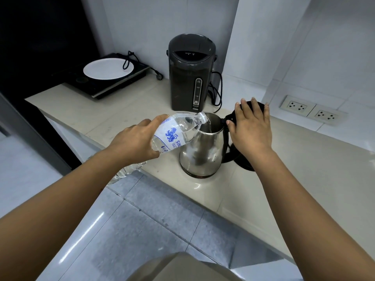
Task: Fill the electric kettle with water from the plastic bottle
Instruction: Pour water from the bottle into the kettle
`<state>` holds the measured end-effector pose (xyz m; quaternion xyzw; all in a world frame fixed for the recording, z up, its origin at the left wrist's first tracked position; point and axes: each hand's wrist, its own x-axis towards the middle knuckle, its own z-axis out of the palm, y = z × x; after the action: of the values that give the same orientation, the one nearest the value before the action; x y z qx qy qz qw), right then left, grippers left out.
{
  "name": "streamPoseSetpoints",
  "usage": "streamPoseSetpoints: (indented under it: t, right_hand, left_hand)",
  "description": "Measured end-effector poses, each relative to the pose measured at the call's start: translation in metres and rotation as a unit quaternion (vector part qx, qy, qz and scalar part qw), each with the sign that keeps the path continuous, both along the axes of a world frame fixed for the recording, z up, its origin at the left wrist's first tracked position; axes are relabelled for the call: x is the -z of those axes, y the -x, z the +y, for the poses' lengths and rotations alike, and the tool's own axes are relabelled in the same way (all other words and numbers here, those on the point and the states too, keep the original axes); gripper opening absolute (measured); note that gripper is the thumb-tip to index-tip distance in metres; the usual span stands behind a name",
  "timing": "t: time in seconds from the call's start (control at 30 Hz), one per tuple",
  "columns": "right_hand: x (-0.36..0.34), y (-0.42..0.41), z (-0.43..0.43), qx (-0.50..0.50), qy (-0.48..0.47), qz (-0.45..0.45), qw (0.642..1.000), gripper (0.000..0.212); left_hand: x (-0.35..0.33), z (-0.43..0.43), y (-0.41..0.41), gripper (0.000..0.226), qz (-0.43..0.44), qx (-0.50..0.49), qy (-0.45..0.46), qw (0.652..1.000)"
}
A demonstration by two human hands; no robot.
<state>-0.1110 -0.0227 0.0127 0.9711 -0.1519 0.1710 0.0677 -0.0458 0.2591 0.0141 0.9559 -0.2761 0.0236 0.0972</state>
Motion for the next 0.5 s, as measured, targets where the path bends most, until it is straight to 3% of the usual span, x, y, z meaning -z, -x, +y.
streamPoseSetpoints:
  t: [0.5]
  right_hand:
    - [0.0006, 0.0005, 0.0015, 0.002, 0.003, -0.001, 1.000, 0.061]
  left_hand:
    - [-0.0016, 0.0010, 0.0003, 0.098, 0.006, -0.001, -0.007, 1.000]
